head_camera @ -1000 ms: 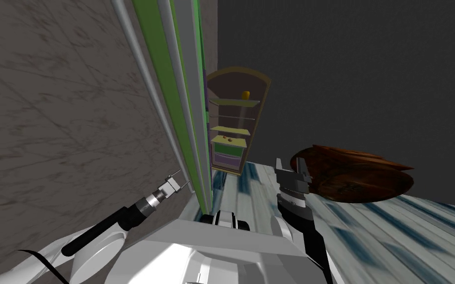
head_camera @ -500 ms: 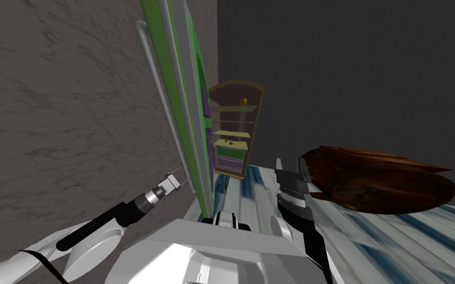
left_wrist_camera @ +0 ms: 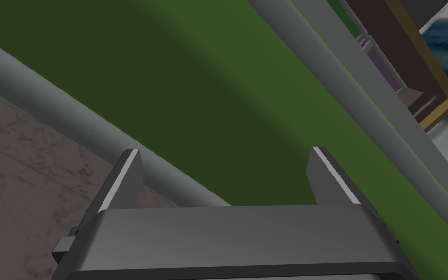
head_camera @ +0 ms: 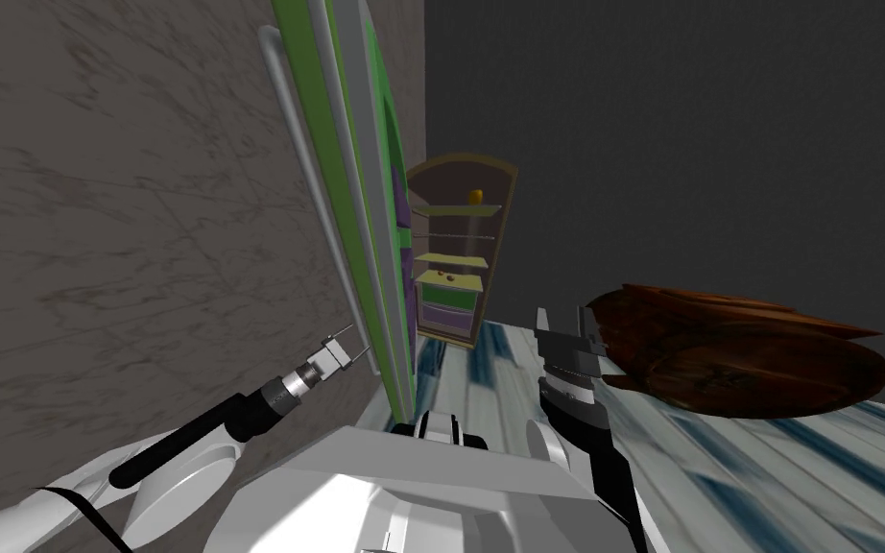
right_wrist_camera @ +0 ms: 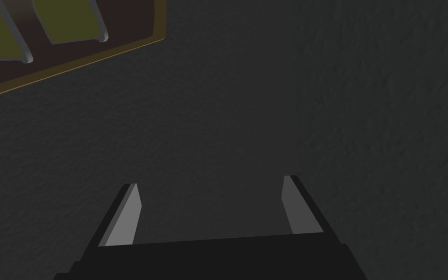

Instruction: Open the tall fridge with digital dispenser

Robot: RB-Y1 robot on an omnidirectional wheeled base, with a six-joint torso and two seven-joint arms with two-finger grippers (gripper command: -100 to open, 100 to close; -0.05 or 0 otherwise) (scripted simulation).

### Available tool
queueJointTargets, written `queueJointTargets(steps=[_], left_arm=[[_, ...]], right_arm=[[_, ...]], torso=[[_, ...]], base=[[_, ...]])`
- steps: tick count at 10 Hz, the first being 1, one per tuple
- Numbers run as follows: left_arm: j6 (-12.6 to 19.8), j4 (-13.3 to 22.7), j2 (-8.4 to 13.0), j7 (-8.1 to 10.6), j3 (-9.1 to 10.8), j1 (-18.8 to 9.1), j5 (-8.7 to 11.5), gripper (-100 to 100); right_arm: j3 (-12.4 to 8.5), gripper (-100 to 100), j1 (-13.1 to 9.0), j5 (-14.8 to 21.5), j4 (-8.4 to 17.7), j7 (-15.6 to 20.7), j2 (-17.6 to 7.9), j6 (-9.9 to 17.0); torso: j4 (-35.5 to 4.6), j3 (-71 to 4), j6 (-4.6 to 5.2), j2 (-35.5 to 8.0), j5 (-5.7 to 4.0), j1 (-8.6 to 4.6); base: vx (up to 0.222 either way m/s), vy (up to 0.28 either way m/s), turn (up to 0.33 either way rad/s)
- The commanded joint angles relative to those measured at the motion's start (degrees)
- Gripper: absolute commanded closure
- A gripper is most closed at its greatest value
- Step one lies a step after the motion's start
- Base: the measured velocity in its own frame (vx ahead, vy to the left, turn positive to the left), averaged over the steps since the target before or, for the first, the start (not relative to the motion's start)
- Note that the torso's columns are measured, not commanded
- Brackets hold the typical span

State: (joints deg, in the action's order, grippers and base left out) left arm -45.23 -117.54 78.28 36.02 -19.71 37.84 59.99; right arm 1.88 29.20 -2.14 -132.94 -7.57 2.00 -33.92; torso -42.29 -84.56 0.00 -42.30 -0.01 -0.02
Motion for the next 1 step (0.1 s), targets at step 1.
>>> queueJointTargets(steps=[1], left_arm=[[0.0, 0.0, 0.0, 0.0, 0.0, 0.0, 0.0, 0]], right_arm=[[0.0, 0, 0.0, 0.0, 0.0, 0.0, 0.0, 0.0]], torso=[[0.01, -0.01, 0.0, 0.02, 0.01, 0.02]], base=[[0.0, 0.0, 0.0]])
